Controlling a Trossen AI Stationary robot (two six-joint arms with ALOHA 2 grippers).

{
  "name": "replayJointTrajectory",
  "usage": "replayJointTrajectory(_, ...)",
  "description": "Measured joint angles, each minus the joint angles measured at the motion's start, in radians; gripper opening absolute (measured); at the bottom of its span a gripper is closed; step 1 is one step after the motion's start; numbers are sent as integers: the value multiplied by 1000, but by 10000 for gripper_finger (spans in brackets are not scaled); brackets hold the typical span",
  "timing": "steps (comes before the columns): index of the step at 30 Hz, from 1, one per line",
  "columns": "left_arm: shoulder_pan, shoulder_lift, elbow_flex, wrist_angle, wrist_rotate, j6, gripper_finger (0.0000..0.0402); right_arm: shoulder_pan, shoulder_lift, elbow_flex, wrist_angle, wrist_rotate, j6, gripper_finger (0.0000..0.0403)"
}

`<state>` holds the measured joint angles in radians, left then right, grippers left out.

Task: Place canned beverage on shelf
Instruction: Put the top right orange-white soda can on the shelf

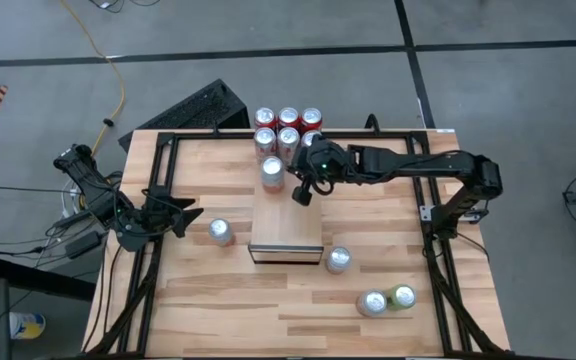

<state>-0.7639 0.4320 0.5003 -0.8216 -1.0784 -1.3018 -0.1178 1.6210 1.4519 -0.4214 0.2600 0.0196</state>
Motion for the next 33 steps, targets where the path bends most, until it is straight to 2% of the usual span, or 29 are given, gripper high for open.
replayJointTrajectory(21,0,0,0,0,-4,-2,270,-55,23,0,79,-28,-48,0)
replayJointTrajectory(33,0,0,0,0,-1,-1,270,18,10,0,15,-29,-21,0)
